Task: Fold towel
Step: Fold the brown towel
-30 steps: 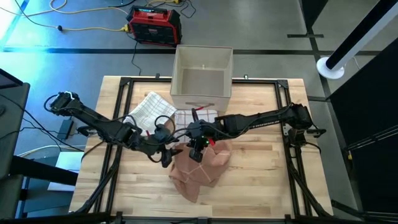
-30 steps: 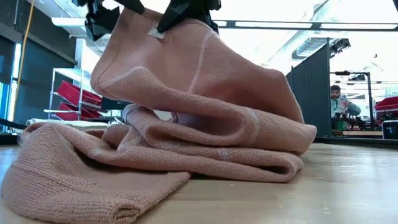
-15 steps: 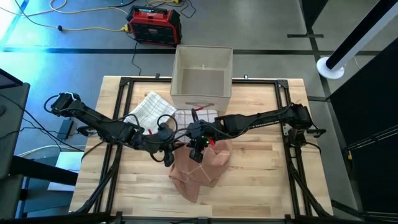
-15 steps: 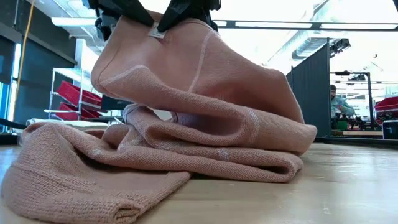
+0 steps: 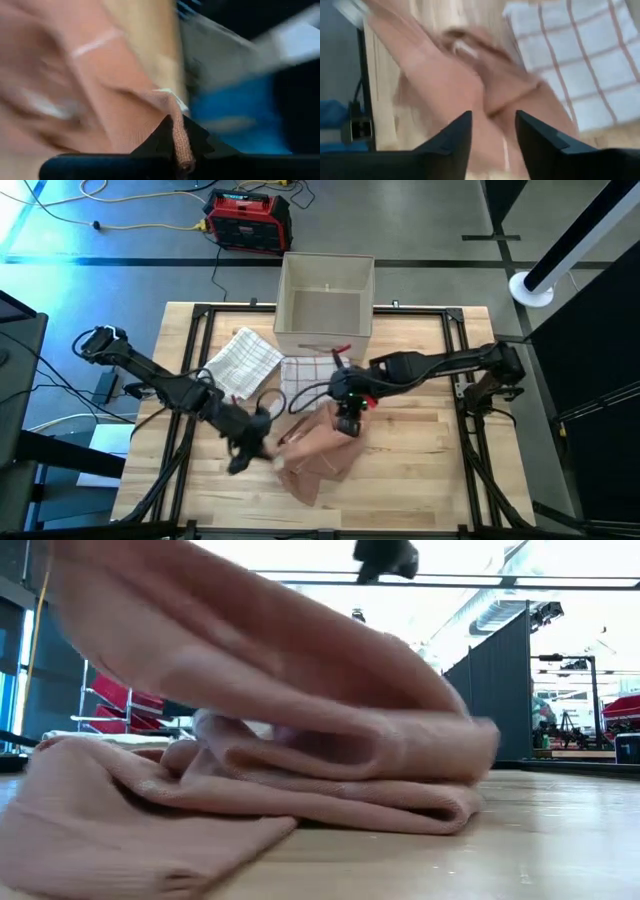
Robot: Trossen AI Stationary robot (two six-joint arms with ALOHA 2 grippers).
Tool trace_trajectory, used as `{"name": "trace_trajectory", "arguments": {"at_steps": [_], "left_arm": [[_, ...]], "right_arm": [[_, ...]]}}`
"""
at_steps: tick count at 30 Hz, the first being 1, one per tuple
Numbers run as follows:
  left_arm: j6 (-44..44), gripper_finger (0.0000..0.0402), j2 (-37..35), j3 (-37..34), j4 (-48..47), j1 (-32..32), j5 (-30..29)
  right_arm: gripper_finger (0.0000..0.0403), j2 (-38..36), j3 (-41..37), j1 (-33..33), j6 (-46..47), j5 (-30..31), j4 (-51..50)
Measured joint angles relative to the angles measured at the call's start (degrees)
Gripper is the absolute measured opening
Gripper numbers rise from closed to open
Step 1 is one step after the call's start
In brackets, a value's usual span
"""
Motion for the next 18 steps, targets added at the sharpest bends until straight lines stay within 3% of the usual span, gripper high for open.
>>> {"name": "trace_trajectory", "arguments": {"at_steps": [3, 6, 9, 18], "left_arm": [[-5.8, 0.0, 0.4, -0.2, 0.5, -5.2, 4.5], [-8.8, 0.0, 1.5, -0.3, 0.1, -11.0, 4.4], [-12.4, 0.0, 3.4, -0.3, 0.5, -15.2, 2.8], [-25.4, 0.0, 11.9, -0.3, 3.1, -23.4, 2.7]], "right_arm": [[0.0175, -0.2, 0.0, 0.6, -2.3, -0.1, -3.7], [0.0191, 0.6, -1.7, 0.9, -8.5, 0.0, -3.2], [0.0194, 0.7, -6.8, 0.6, -13.2, -1.6, 3.5], [0.0177, 0.7, -22.1, -0.8, -15.0, -15.3, 24.4]]}}
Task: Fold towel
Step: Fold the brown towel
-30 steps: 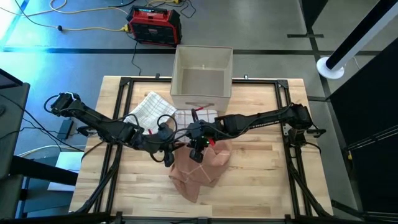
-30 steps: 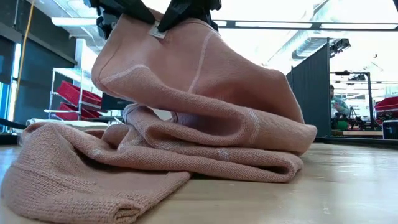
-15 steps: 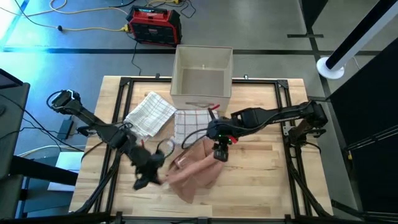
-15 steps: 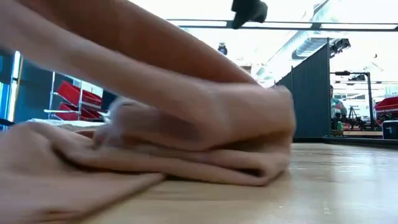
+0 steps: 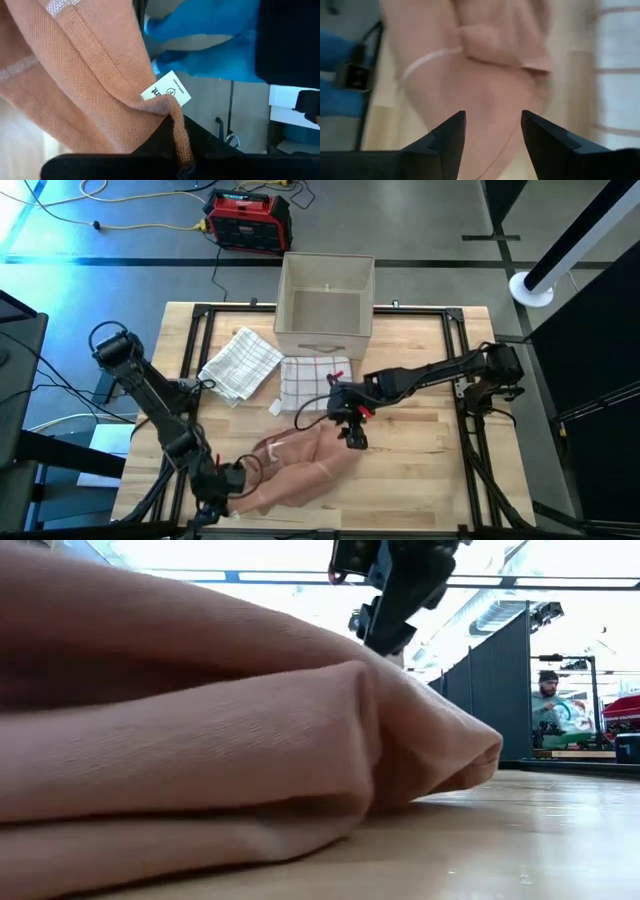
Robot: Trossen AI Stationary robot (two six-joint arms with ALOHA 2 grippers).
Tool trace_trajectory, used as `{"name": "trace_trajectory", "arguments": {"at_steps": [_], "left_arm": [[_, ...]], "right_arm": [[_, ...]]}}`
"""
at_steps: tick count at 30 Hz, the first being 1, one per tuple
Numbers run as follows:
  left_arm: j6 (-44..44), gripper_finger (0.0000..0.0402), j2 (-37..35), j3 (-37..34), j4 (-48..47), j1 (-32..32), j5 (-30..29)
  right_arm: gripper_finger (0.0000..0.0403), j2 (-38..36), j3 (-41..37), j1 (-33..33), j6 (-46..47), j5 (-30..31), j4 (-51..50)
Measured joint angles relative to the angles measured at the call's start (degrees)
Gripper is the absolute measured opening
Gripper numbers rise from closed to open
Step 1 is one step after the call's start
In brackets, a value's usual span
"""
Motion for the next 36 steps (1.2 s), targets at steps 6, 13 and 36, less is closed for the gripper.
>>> {"name": "trace_trajectory", "arguments": {"at_steps": [6, 13, 36], "left_arm": [[-2.3, 0.0, 4.6, 0.0, 9.5, -2.4, 0.7], [-2.7, 0.0, 7.5, 0.0, 10.9, -2.2, 1.1], [-5.2, 0.0, 8.4, 0.0, 11.7, -1.8, 2.8]], "right_arm": [[0.0174, 0.0, -6.7, 3.3, 1.2, -3.7, 11.5], [0.0173, 4.0, -8.5, 4.8, 6.8, 6.1, 17.1], [0.0135, 11.9, -8.5, 2.9, 19.6, 11.3, 22.1]]}}
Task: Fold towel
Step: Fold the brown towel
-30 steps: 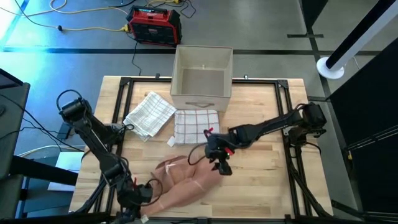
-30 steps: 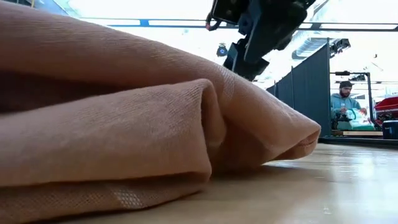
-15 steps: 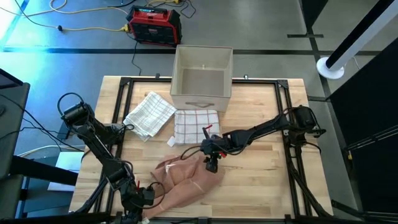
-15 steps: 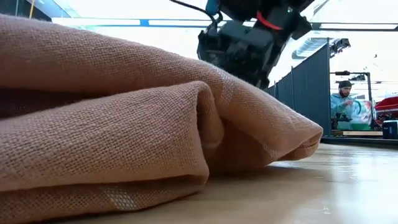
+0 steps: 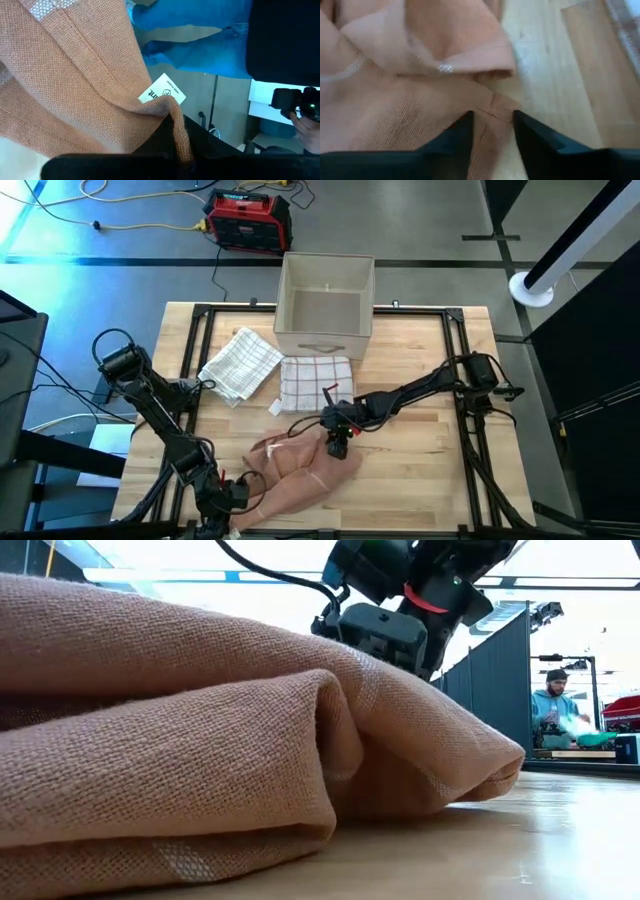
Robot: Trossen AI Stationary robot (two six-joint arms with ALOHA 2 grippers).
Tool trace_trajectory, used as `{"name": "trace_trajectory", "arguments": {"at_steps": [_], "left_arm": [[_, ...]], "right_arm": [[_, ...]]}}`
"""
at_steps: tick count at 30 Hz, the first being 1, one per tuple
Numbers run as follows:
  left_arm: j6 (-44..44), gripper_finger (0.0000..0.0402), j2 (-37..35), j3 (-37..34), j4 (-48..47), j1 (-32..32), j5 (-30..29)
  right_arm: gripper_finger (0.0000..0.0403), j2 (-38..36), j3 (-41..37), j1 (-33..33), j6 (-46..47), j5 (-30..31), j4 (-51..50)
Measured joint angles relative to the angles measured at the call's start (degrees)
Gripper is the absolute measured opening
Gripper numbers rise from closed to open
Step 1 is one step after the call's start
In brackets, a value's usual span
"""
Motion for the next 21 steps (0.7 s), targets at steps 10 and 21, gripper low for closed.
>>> {"name": "trace_trajectory", "arguments": {"at_steps": [10, 21], "left_arm": [[0.1, 0.0, 0.0, 0.0, -4.0, 0.0, 0.0], [0.1, 0.0, 0.0, 0.0, -3.9, 0.0, 0.2]], "right_arm": [[0.0002, -0.2, 0.3, 0.4, 0.1, -1.5, -4.1], [0.0053, -0.5, 2.6, 2.0, 0.9, -5.5, -7.8]]}}
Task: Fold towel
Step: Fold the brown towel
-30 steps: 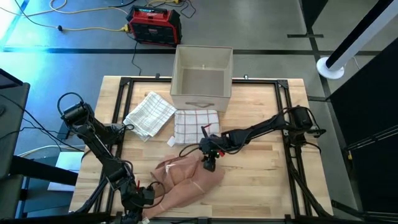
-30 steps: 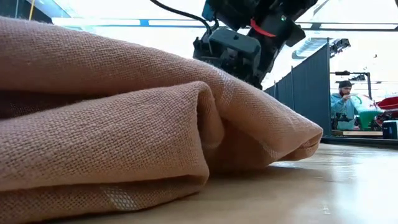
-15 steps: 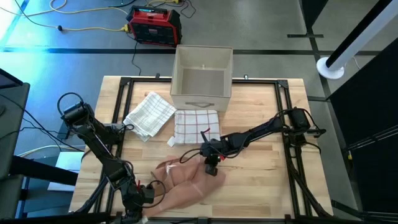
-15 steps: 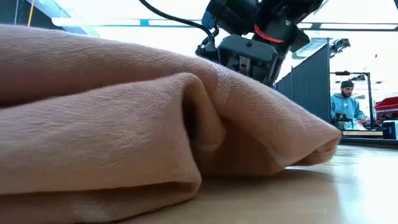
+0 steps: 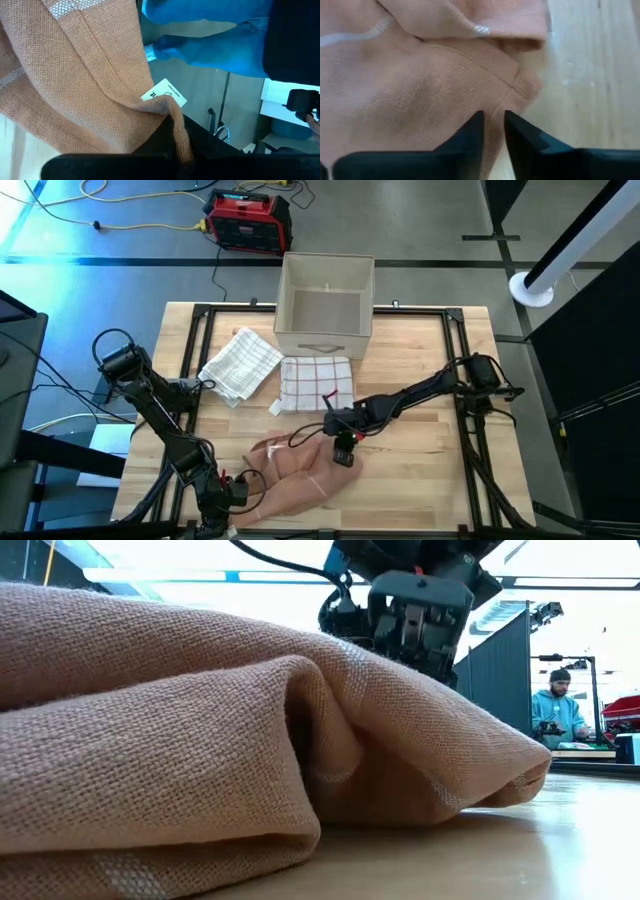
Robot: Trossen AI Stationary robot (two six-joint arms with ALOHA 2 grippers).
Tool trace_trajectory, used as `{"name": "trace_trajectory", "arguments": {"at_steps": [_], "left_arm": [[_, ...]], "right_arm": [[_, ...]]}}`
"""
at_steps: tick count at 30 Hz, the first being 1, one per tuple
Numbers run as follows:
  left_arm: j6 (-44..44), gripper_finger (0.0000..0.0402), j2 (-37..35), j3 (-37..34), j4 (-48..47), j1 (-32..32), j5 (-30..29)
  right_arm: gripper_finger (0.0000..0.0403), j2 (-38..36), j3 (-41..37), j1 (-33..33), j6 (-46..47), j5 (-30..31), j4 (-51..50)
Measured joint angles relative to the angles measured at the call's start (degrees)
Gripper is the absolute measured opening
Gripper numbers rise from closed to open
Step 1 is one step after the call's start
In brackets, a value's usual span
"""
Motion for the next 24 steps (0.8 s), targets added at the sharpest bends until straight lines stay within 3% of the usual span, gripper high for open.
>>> {"name": "trace_trajectory", "arguments": {"at_steps": [3, 9, 16, 18, 20, 24], "left_arm": [[0.0, 0.0, 0.0, 0.0, 0.4, 0.0, 0.0], [0.0, 0.0, 0.0, 0.0, 0.4, 0.0, 0.1], [-0.1, 0.0, 0.0, 0.0, 0.9, 0.0, 0.3], [-0.4, 0.0, 0.0, 0.0, 0.9, 0.0, 0.3], [-0.4, 0.0, 0.0, 0.0, 1.0, 0.0, 0.3], [-0.4, 0.0, 0.0, 0.0, 1.0, 0.0, 0.3]], "right_arm": [[0.0098, 0.0, 0.0, 1.4, -1.1, 3.8, 0.2], [0.0185, 0.2, -0.6, 4.0, -6.9, 17.1, 3.7], [0.0242, 4.6, -0.6, 4.3, -6.5, 14.8, 7.9], [0.0235, 5.2, -0.6, 4.3, -4.9, 14.9, 7.2], [0.0201, 5.1, -0.5, 4.4, -5.0, 15.3, 6.4], [0.0052, 4.2, -0.2, 4.2, -5.0, 16.1, 3.7]]}}
